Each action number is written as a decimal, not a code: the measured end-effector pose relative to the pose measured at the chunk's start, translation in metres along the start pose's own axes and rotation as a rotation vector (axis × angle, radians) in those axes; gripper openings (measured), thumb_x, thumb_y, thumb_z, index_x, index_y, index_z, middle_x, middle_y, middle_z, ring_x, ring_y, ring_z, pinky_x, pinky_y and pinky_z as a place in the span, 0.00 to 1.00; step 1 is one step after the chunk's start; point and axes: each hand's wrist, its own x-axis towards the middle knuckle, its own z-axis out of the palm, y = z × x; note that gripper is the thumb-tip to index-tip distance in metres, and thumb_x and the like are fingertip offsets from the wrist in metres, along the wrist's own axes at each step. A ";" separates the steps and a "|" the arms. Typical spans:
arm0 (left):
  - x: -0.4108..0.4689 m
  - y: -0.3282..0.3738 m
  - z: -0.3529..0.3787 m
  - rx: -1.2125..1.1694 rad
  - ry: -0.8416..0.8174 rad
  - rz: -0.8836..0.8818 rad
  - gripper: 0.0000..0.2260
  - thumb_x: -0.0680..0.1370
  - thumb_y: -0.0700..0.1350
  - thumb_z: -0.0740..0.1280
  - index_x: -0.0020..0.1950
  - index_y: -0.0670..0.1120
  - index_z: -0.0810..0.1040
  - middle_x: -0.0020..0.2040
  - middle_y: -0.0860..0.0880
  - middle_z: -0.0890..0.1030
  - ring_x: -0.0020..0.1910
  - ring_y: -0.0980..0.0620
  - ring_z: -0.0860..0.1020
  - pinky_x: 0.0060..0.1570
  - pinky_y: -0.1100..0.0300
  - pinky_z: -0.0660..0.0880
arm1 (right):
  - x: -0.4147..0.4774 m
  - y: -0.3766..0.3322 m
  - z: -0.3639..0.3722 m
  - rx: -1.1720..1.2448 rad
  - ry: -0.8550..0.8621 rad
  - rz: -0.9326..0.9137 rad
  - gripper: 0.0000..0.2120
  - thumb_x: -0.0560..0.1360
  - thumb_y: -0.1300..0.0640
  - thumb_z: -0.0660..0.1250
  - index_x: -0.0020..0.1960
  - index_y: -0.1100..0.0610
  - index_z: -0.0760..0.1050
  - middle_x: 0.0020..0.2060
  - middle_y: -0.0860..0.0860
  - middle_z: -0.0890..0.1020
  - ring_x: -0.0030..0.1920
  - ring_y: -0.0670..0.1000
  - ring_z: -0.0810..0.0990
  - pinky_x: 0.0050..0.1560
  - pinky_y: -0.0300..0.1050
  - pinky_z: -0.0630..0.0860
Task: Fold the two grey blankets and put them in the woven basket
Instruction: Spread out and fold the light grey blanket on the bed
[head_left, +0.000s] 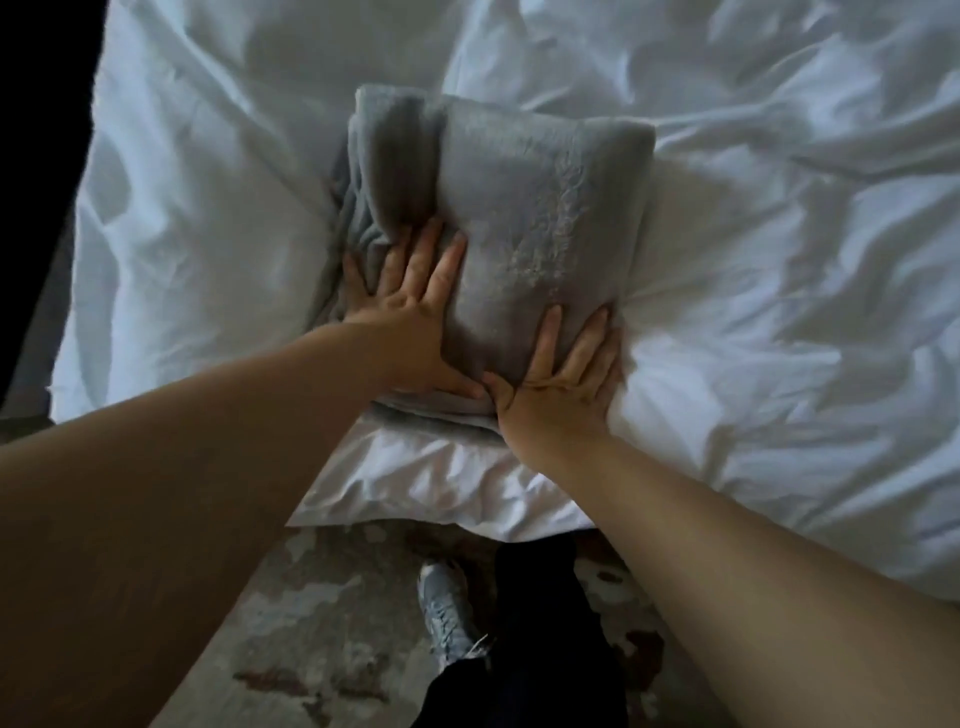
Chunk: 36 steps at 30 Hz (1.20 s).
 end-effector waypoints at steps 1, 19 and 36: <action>0.001 0.000 0.004 -0.004 0.015 0.001 0.64 0.51 0.80 0.61 0.70 0.57 0.23 0.72 0.57 0.27 0.71 0.55 0.30 0.67 0.34 0.33 | -0.001 -0.002 0.003 -0.014 0.026 0.003 0.45 0.70 0.31 0.44 0.77 0.54 0.35 0.74 0.71 0.50 0.74 0.72 0.50 0.72 0.66 0.47; -0.070 0.078 -0.065 -0.575 0.412 -0.589 0.25 0.75 0.41 0.59 0.73 0.51 0.65 0.77 0.51 0.59 0.77 0.52 0.52 0.74 0.47 0.41 | 0.097 -0.067 -0.174 -0.155 -0.108 -0.977 0.26 0.79 0.48 0.58 0.76 0.47 0.59 0.77 0.56 0.55 0.77 0.59 0.50 0.75 0.56 0.43; -0.012 0.044 0.050 -0.468 0.669 -0.573 0.31 0.72 0.53 0.55 0.76 0.48 0.62 0.75 0.43 0.63 0.73 0.47 0.54 0.72 0.56 0.40 | 0.253 -0.095 -0.066 -0.146 -0.263 -1.405 0.36 0.79 0.37 0.48 0.76 0.62 0.58 0.73 0.62 0.65 0.72 0.60 0.64 0.72 0.43 0.55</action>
